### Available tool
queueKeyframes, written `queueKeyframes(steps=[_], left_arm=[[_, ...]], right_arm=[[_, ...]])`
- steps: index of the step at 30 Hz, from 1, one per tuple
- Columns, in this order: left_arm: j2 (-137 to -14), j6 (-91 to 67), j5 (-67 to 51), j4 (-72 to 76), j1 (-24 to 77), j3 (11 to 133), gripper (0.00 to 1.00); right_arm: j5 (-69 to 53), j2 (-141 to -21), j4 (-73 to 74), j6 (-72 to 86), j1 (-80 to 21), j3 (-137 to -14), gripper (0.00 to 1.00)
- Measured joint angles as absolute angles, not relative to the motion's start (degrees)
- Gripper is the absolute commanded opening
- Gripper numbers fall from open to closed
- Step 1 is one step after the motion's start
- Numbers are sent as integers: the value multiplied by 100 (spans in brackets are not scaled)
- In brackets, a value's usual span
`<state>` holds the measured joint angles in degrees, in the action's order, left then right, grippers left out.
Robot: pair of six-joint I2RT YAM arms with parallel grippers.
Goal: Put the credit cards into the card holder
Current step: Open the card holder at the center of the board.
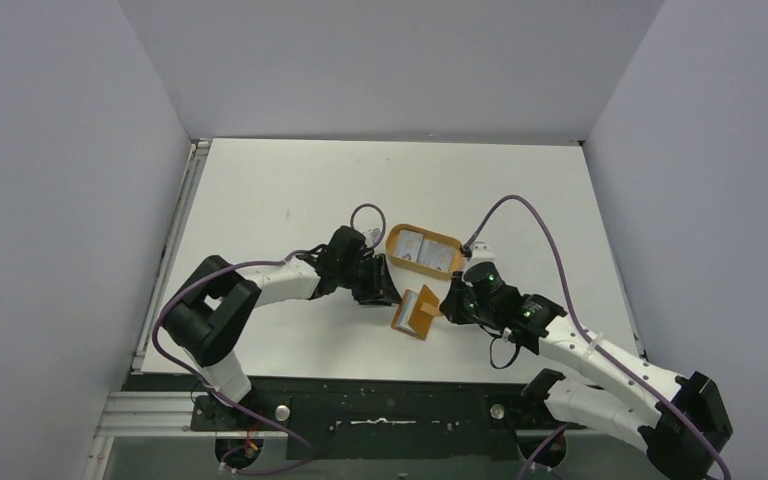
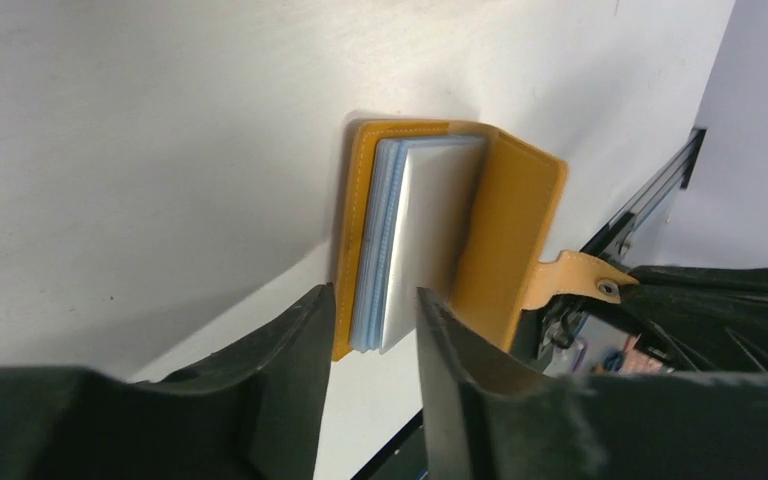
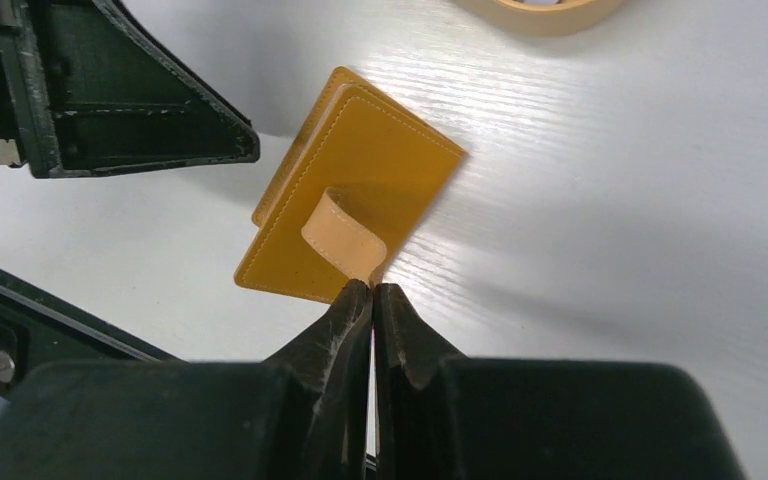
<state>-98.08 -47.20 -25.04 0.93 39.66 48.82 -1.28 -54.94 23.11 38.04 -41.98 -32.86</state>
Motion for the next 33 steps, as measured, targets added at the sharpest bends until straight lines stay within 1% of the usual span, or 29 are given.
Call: queueKeyframes(steps=[2,10,15,20,21,22,25,27,28,29,30,33], left_arm=[[-9808,-4735,-2482,106,3966,4851,45],[-9808,-4825,-2539,224,3970,4845,56],[-9808,-4886,-2563,322,4027,4851,57],[-9806,-4890,-2580,329,4119,4897,57],[-9808,-4890,-2582,325,4136,4930,57],[-9808,-4890,-2582,327,4152,4958,57],[-9808,-4893,-2600,333,4198,5098,57],[-9808,-4893,-2604,370,4226,5175,57],[-9808,-4893,-2606,388,4233,5194,57],[-9808,-4895,-2606,397,4235,5203,57],[-9808,-4895,-2606,403,4237,5207,57],[-9808,-4893,-2604,401,4246,5212,57]], right_arm=[[34,-5406,2447,3811,-4195,-3286,0],[816,-5266,3275,4014,-4165,-3286,0],[1125,-5258,3616,4246,-4154,-3234,0],[1299,-5594,3789,4488,-4115,-3232,0],[1319,-5671,3806,4550,-4093,-3229,2],[1328,-5741,3806,4602,-4075,-3221,8],[1332,-5927,3795,4775,-3981,-3138,33],[1330,-5992,3806,4888,-3920,-3046,47],[1341,-5990,3828,4930,-3898,-3013,52],[1365,-5977,3874,4971,-3896,-3009,57],[1398,-5951,3903,5009,-3896,-3009,59],[1527,-5732,4110,5059,-3894,-3033,61]])
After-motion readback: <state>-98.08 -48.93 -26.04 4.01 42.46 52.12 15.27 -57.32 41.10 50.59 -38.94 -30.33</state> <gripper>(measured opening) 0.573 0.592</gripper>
